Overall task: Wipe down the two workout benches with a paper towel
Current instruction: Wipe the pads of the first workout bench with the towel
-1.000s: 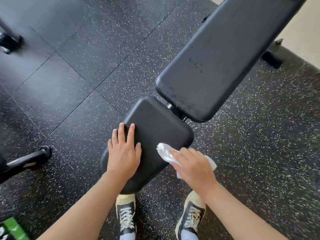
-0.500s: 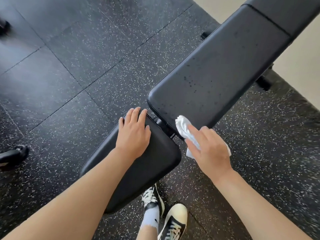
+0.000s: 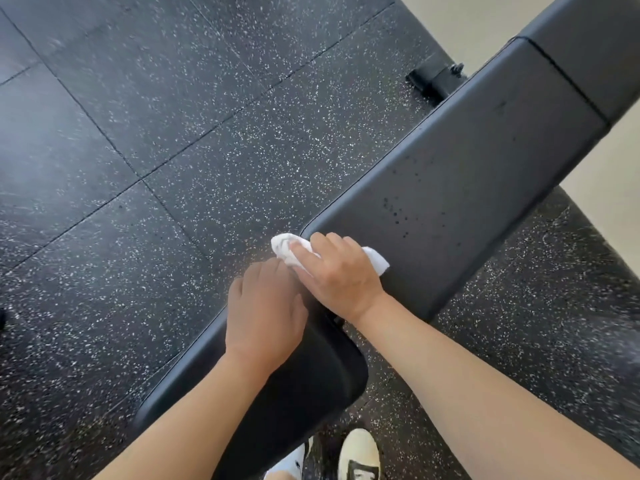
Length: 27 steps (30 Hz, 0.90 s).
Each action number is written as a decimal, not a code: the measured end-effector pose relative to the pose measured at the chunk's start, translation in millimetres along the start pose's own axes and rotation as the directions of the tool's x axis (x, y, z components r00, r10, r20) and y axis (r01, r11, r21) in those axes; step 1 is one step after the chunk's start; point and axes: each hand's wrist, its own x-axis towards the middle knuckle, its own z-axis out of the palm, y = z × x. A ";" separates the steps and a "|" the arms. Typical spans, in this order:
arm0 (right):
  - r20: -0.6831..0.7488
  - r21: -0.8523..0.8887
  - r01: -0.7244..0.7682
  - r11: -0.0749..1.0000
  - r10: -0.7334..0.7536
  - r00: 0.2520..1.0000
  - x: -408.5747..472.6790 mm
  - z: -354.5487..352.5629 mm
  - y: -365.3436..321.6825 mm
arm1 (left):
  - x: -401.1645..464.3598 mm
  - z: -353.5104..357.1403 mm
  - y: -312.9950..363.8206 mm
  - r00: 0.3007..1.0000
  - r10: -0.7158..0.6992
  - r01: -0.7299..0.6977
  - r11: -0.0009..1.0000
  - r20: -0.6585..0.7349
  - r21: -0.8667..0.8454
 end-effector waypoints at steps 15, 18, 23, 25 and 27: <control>0.280 0.219 -0.063 0.974 0.000 0.960 117.8 26.9 14.9 | 32.9 0.5 19.7 0.941 -0.338 0.337 0.940 -0.013 -0.055; 0.246 0.260 0.003 0.966 -0.069 0.967 101.7 17.6 21.6 | 46.9 2.7 31.3 0.877 -0.481 0.480 0.876 -0.002 -0.047; 0.088 0.296 0.071 0.953 -0.101 0.991 -26.2 -32.4 82.6 | 43.6 4.4 33.2 0.870 -0.488 0.482 0.871 -0.061 -0.095; 0.118 0.309 0.113 0.944 -0.156 0.981 -87.8 -52.5 113.1 | 45.6 6.0 32.6 0.870 -0.488 0.483 0.872 -0.073 -0.079; 0.151 0.298 0.158 0.941 -0.210 0.966 -128.7 -64.1 134.8 | 45.9 7.4 32.1 0.869 -0.487 0.482 0.873 -0.085 -0.071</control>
